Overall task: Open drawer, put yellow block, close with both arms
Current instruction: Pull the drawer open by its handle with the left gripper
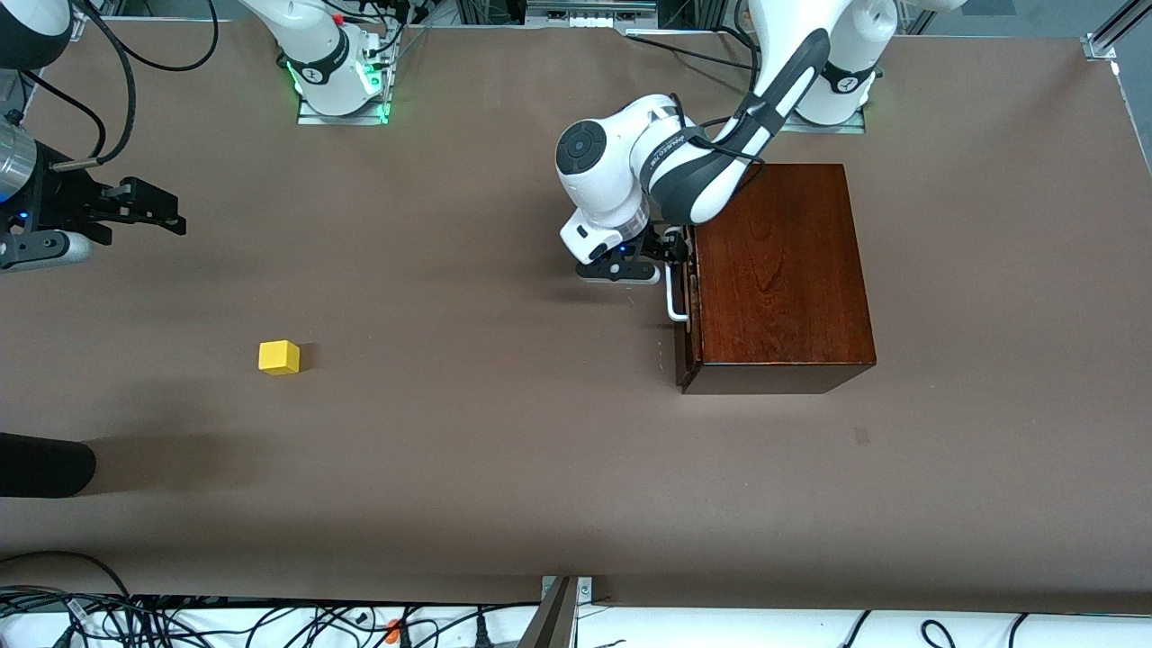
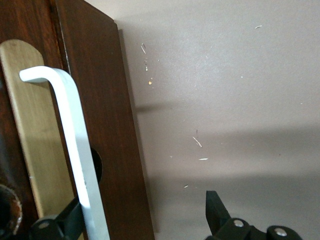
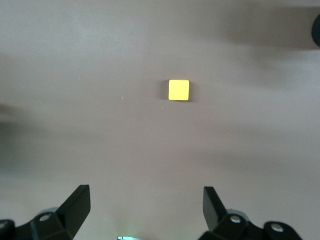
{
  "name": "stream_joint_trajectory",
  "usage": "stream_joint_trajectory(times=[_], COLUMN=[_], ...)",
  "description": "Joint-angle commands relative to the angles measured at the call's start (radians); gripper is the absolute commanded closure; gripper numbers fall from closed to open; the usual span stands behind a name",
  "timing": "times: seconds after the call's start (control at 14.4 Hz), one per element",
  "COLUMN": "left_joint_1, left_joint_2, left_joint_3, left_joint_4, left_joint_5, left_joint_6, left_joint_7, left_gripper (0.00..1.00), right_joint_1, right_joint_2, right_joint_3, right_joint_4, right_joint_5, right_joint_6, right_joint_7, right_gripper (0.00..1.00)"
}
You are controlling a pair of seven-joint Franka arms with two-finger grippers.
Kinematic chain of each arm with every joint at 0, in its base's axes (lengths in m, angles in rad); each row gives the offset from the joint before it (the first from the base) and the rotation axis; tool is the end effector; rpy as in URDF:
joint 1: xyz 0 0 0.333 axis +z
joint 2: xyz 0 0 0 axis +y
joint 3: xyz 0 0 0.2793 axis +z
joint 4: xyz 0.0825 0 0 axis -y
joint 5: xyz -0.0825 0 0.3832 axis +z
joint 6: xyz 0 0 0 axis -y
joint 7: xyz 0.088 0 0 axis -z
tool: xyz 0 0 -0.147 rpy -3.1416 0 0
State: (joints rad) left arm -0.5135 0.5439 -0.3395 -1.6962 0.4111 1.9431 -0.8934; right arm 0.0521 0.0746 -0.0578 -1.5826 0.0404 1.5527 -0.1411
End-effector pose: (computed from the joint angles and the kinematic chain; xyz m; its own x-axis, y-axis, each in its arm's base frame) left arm 0.4414 -0.4312 0.2072 0.9906 -0.1304 -0.0425 -0.1371 -0.9430 -0.3031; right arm 0.5642 0.0036 0.4993 0.9859 0.1354 -0.0981 0.1309 -0.9901 -0.0502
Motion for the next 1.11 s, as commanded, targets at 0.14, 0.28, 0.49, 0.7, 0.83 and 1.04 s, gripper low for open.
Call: stream_joint_trajectory(times=[0.14, 0.28, 0.49, 0.7, 0.83, 1.04], left_joint_1=[-0.034, -0.039, -0.052, -0.060, -0.060, -0.066], left_joint_2=[0.019, 0.019, 0.027, 0.036, 0.037, 0.041], left_joint_3=[0.002, 0.001, 0.001, -0.001, -0.001, -0.001], left_joint_4=[0.019, 0.021, 0.021, 0.023, 0.024, 0.053], left_joint_5=[0.014, 0.006, 0.006, 0.006, 0.000, -0.017], left_joint_6=[0.080, 0.108, 0.161, 0.204, 0.204, 0.204], left_joint_7=[-0.045, -0.050, -0.076, -0.105, -0.105, -0.105], left_gripper=[0.00, 0.00, 0.00, 0.00, 0.00, 0.00], right_joint_1=[-0.006, -0.006, -0.006, -0.006, -0.008, -0.008], right_joint_2=[0.011, 0.011, 0.011, 0.011, 0.011, 0.013], right_joint_3=[0.001, 0.001, 0.001, 0.001, 0.001, 0.001], right_joint_4=[0.026, 0.026, 0.026, 0.026, 0.026, 0.026], right_joint_5=[-0.004, -0.004, -0.004, -0.004, -0.004, -0.004], right_joint_6=[-0.010, -0.010, -0.008, -0.010, -0.010, -0.008], right_joint_7=[-0.009, -0.009, -0.009, -0.009, -0.009, -0.009], right_gripper=[0.00, 0.00, 0.00, 0.00, 0.00, 0.00])
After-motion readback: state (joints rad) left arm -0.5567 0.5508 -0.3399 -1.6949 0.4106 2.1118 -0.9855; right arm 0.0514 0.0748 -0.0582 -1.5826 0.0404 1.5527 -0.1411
